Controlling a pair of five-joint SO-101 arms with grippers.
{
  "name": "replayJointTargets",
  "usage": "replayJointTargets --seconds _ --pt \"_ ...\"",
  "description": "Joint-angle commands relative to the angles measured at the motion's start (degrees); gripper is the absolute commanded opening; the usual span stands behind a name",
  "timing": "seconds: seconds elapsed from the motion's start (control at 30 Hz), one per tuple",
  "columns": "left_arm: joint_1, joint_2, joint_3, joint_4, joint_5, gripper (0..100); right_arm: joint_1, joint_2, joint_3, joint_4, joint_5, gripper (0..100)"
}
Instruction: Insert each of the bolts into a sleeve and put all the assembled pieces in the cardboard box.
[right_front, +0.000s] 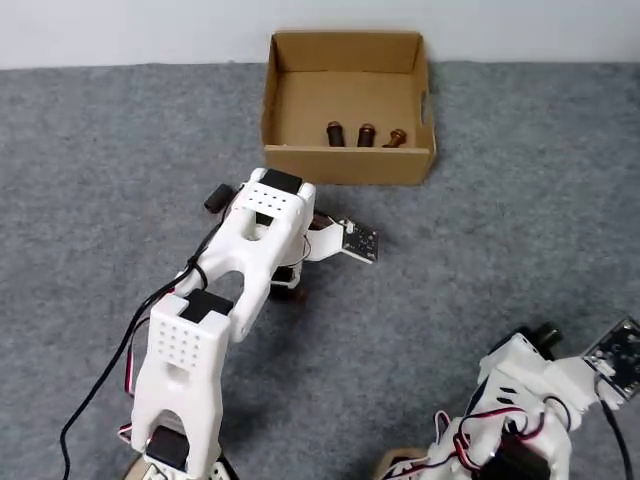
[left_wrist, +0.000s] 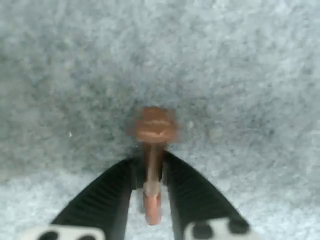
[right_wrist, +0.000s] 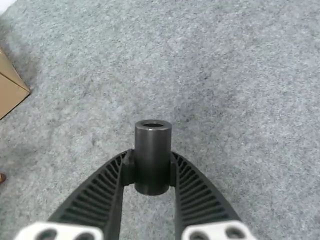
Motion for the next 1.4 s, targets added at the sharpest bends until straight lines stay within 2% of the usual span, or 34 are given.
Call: replayJointTargets --seconds 0.0,0.47,0.6,0.7,0.77,0.83,0.9,1.07,1.37 --pt "-0.1 -0.4 -0.1 0.5 2.1 1 -0.3 0.1 -0.2 -0.5 0.5 0.8" --pt "2.2 -20.5 0.3 4.4 20.6 1 -0.4 -0.2 -0.2 -0.5 0.5 0.8" --pt "2.5 -26.5 0.3 6.2 30.4 1 -0.7 -0.2 -0.2 -0.5 0.5 0.8" --pt "2.1 -30.3 0.4 6.5 42.1 1 -0.9 -0.1 -0.2 -0.6 0.7 0.8" --pt "1.5 -32.5 0.5 7.3 49.1 1 -3.6 -0.1 -0.2 -0.6 0.6 0.8" --pt "0.6 -35.1 2.7 7.3 53.5 1 -6.5 -0.1 -0.2 -0.6 0.6 0.8" --pt "-0.2 -38.7 6.8 7.0 53.9 0 -9.0 -0.1 -0.2 -0.6 0.6 0.8" --pt "-0.3 -50.9 17.7 2.5 60.2 0 -14.3 -0.2 -0.2 -0.7 0.8 0.8" --pt "-0.3 -80.5 46.1 -15.2 73.1 0 -25.6 -0.2 -0.3 -0.6 0.9 0.8"
